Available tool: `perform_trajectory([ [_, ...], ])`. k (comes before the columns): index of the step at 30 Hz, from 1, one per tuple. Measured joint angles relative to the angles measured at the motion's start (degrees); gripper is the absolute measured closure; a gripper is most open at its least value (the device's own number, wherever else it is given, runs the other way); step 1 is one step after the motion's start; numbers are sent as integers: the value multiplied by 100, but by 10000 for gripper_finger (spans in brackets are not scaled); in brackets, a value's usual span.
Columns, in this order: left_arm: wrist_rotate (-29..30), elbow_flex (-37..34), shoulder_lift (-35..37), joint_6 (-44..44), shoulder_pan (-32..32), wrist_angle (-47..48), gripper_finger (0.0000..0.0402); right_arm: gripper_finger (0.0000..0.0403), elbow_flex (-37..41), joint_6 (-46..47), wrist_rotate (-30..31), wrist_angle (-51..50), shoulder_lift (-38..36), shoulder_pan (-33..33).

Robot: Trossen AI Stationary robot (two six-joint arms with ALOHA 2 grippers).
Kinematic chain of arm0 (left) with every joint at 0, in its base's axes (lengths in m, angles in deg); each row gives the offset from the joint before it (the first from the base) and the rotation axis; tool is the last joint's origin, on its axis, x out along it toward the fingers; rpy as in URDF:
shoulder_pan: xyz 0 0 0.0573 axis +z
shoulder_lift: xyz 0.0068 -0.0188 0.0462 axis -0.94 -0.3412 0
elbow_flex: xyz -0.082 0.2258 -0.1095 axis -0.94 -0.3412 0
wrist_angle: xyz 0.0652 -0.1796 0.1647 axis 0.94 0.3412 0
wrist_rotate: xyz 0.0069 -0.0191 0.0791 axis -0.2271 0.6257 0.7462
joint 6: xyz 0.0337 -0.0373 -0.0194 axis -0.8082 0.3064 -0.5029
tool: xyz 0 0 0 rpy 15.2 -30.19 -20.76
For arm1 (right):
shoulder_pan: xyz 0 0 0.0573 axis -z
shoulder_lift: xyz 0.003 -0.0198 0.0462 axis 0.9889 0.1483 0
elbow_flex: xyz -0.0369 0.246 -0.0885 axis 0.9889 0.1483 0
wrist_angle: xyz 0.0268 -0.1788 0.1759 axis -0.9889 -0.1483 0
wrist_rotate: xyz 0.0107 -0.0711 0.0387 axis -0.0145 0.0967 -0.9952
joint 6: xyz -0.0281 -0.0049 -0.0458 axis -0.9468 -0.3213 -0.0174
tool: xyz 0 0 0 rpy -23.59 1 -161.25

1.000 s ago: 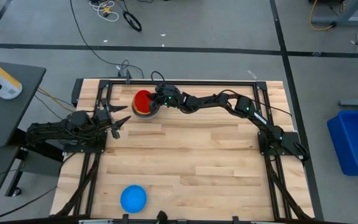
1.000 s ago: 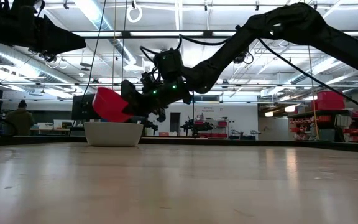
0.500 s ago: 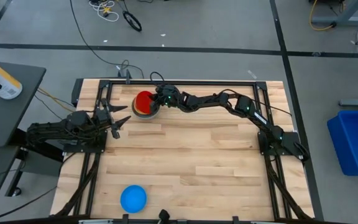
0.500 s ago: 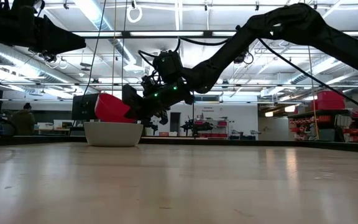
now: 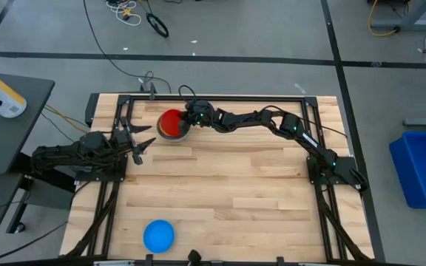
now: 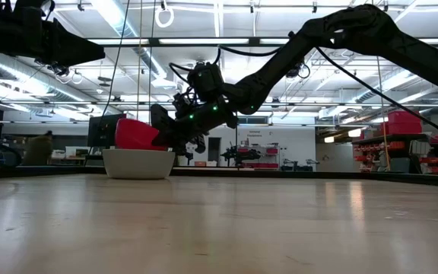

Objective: Nest bowls inside each other
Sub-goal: Stack the red bowl on the yellow bowl, then stack the light blue bowl on the red bowl

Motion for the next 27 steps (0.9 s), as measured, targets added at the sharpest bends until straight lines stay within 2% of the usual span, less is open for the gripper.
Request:
perform_trajectory([
  [7,0,0,0,7,-1,2,174,259,0,-1,-146,172,0,-11],
  [10,0,0,-2,17,-2,6,174,232,0,-1,-156,210,-2,-15],
  [17,2,-2,0,10,0,10,174,220,0,-3,-134,306,-2,-17],
  [24,2,-2,-2,2,-2,10,174,207,-3,-108,158,598,-79,-16],
  [27,2,-2,0,0,-2,8,174,200,-194,-114,156,494,-83,5],
])
